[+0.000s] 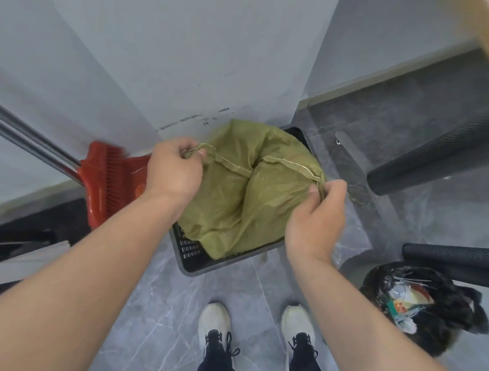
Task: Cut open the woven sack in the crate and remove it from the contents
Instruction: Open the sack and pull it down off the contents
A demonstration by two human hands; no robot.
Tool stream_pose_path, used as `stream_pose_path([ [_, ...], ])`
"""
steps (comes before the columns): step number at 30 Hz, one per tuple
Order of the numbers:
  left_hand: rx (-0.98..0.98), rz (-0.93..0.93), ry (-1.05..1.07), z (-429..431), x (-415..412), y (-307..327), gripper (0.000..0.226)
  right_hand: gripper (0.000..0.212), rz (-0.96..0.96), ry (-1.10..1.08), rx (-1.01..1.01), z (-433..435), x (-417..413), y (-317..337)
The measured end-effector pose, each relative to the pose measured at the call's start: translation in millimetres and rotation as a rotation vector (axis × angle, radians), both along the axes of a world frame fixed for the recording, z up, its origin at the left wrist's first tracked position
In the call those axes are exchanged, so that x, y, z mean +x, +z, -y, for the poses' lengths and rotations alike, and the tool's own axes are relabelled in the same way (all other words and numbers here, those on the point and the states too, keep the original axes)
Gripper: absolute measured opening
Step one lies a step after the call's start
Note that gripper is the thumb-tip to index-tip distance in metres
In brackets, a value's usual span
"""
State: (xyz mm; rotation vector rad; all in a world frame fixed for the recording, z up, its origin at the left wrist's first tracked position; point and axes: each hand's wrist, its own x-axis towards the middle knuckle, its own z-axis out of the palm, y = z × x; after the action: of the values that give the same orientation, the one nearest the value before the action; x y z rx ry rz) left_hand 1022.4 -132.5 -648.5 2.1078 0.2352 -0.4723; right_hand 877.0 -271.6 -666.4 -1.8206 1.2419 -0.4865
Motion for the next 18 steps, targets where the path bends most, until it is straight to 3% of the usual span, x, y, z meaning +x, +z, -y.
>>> stream_pose_path([
  [2,0.001,0.036,0.016,-2,-11,10,0.013,0.016,0.037,0.069,-0.034,-8,5,14],
  [5,0.031,0.088,0.01,-1,-27,26,0.015,0.013,-0.081,0.153,0.062,-13,17,34],
  [10,0.059,0.105,0.063,3,-39,62,0.01,0.012,-0.189,0.034,0.241,0,20,55],
  [14,-0.061,0.095,0.142,7,-39,93,0.025,0.016,0.016,0.001,0.126,6,12,83],
  [18,-0.044,0.077,0.17,11,-49,112,0.026,0.017,0.021,0.054,0.092,2,9,107],
])
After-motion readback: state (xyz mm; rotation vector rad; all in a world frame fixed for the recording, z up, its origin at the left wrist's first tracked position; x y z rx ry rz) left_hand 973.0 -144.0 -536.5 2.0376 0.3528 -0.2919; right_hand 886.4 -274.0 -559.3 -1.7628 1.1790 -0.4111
